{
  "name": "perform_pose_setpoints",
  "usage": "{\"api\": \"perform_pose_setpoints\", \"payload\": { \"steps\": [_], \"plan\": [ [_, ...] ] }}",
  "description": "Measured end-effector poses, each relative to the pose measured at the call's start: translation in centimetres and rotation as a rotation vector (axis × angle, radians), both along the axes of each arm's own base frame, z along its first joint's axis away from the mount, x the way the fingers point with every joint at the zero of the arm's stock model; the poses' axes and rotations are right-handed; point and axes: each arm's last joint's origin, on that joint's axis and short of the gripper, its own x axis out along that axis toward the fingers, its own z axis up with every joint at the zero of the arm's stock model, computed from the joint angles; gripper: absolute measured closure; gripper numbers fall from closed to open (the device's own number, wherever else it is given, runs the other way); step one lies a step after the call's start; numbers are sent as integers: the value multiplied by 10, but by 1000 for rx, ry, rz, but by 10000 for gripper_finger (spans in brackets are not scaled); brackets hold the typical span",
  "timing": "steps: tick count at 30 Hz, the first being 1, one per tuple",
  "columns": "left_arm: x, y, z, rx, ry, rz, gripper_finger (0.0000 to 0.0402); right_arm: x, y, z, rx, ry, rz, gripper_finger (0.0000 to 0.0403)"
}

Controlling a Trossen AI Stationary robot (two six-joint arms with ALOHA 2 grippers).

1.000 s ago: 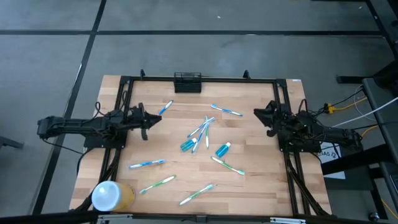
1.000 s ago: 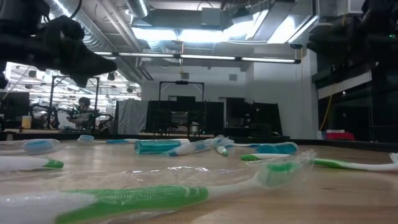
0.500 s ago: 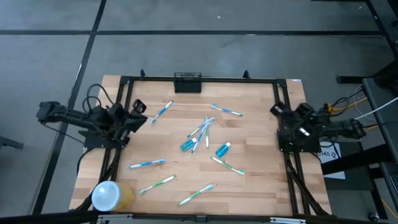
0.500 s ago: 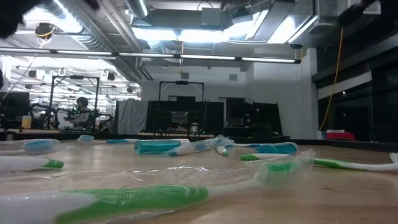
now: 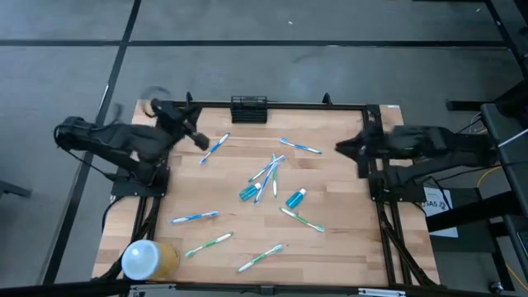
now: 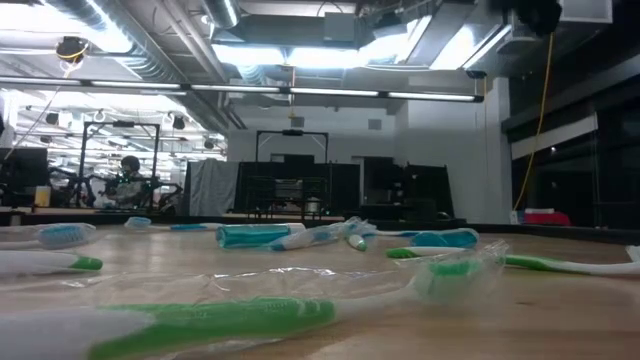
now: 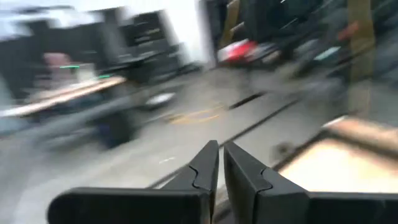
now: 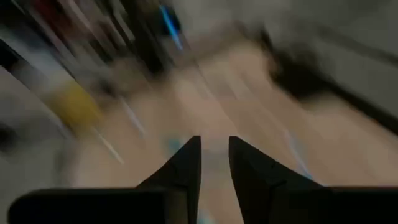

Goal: Pick & Place toothbrushing station
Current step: Put the blue toothbrush into the wire organizer

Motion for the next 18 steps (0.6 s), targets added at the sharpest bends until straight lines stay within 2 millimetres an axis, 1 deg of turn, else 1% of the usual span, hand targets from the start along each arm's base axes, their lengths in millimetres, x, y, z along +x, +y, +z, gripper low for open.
{"api": "perform_pose_setpoints", "payload": {
  "steps": [1,3,4,7,9,11,14,16,18],
  "plan": [
    [4,-1,-3,-4,30,22,386,7,1,-2,-4,92,18,319],
    [10,2,-7,-45,41,52,390,23,3,-4,2,153,62,319],
    [13,4,-10,-76,51,61,392,31,4,-8,5,177,85,319],
    [20,10,-30,-215,111,71,396,64,5,-25,34,175,154,319],
    [22,12,-39,-298,145,81,395,87,1,-42,98,173,196,319],
    [20,11,-41,-321,138,87,390,111,-10,-57,160,155,201,319],
    [14,2,-35,-314,85,39,372,140,-38,-88,223,226,135,319],
    [5,-5,-29,-310,28,11,355,155,-59,-108,282,248,127,319],
    [-5,-11,-24,-309,-18,-25,335,165,-78,-128,334,288,129,319]
  ]
}}
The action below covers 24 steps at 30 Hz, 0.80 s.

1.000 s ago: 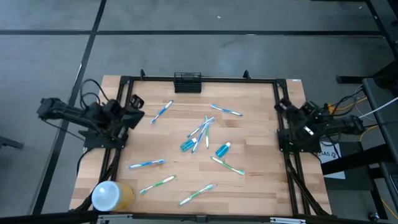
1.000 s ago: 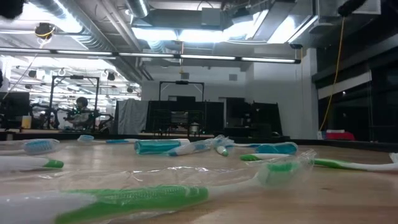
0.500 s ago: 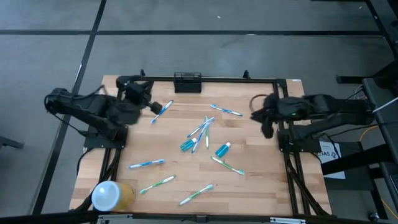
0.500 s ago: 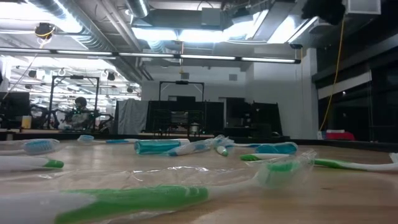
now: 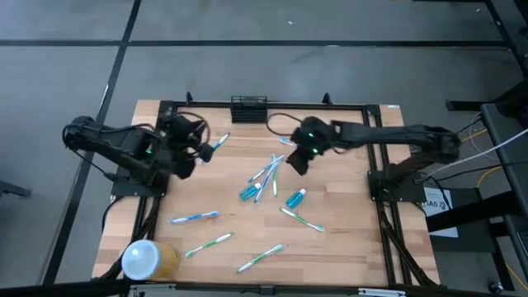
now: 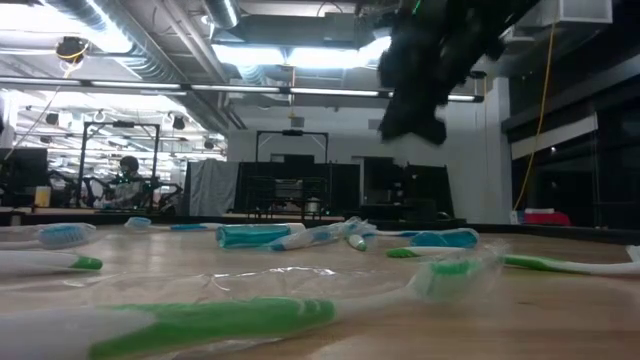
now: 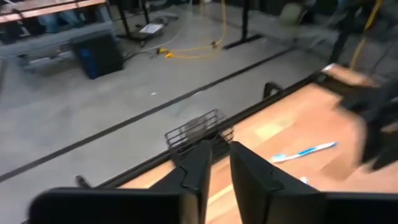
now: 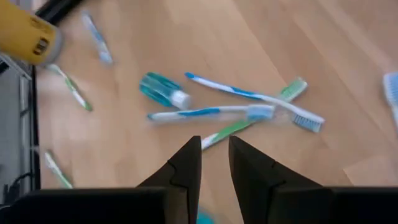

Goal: Pick & Place toothbrushing station
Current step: Put the blue toothbrush into the wire organizer

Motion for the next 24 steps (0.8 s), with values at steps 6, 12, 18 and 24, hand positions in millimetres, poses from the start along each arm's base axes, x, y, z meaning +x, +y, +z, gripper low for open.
{"api": "perform_pose_setpoints", "payload": {
  "steps": [6,12,18,24],
  "plan": [
    [-18,-15,8,-10,-81,-95,261,9,-52,-23,-11,70,-50,319],
    [-18,-22,7,32,-63,-130,200,32,-82,7,-290,56,26,307],
    [-17,-25,7,36,-52,-152,188,58,-97,-5,-361,292,174,284],
    [-14,-33,13,40,-103,-192,191,67,-102,-40,-275,464,215,255]
  ]
}}
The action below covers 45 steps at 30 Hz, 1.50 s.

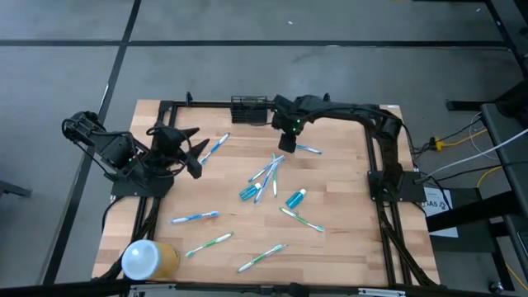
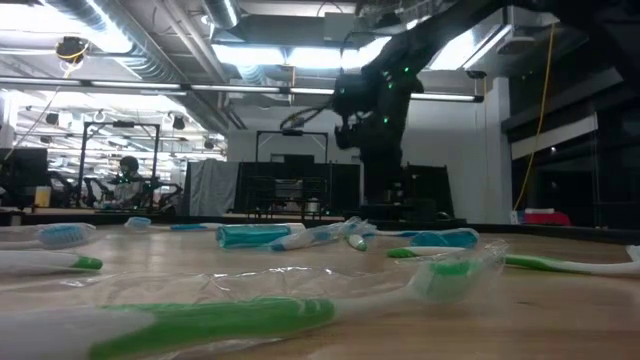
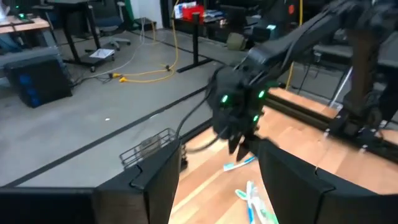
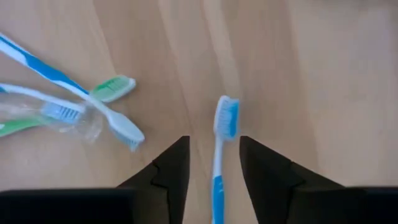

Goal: Pick & Place toothbrushing station
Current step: Put the blue toothbrush into the wire organizer

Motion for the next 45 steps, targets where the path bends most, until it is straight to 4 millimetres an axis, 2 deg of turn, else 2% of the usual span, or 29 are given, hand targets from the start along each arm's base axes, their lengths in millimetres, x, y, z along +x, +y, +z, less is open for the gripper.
{"api": "perform_pose_setpoints", "payload": {
  "steps": [9,18,25,29,32,37,38,42,45],
  "plan": [
    [9,-3,10,0,-63,-16,191,13,8,-20,-60,35,-19,227],
    [19,-3,24,34,-105,-41,192,16,0,-28,-91,30,-55,228],
    [22,-5,33,58,-133,-56,192,12,1,-47,-71,86,-35,229],
    [23,-6,35,68,-139,-60,192,13,1,-51,-59,87,-33,233],
    [23,-6,36,71,-139,-61,192,13,2,-51,-59,83,-41,261],
    [23,-6,36,70,-140,-63,192,17,2,-50,-48,41,-28,374],
    [22,-6,36,70,-140,-65,192,17,2,-50,-41,38,-24,384],
    [21,-9,36,74,-142,-68,192,16,3,-44,-15,8,-45,386],
    [18,-12,36,87,-147,-48,192,19,7,-18,10,-124,-31,388]
  ]
}}
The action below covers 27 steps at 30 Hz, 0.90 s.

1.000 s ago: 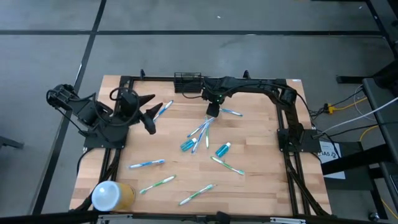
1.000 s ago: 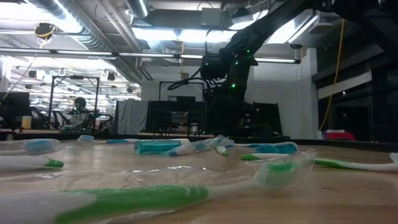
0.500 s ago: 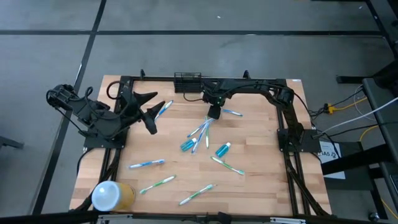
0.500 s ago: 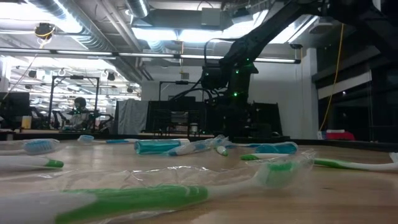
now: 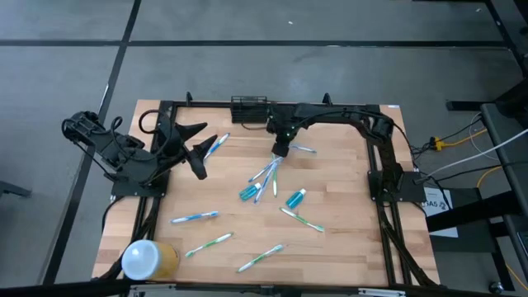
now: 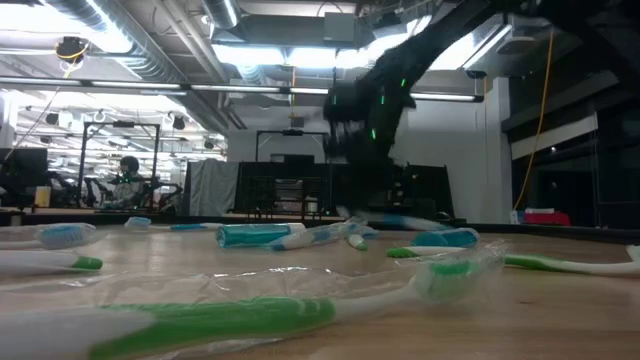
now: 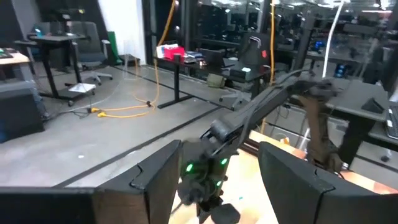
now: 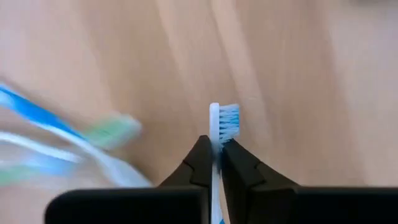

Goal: Pick & Place toothbrushing station
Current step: Put the blue toothbrush into the wire organizer

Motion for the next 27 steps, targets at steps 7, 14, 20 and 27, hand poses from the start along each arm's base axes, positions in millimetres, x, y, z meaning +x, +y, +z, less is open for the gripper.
{"api": "perform_pose_setpoints", "payload": {
  "steps": [7,14,20,27],
  "plan": [
    [-16,-11,5,54,-29,82,192,6,12,102,-55,-543,78,388],
    [-29,-21,6,71,-44,75,192,3,0,162,-166,-976,141,388],
    [-29,-23,6,53,-63,69,192,-2,-37,166,-172,-1129,97,388],
    [-25,-27,6,22,-93,70,192,-4,-73,151,-154,-1204,58,388]
  ]
}}
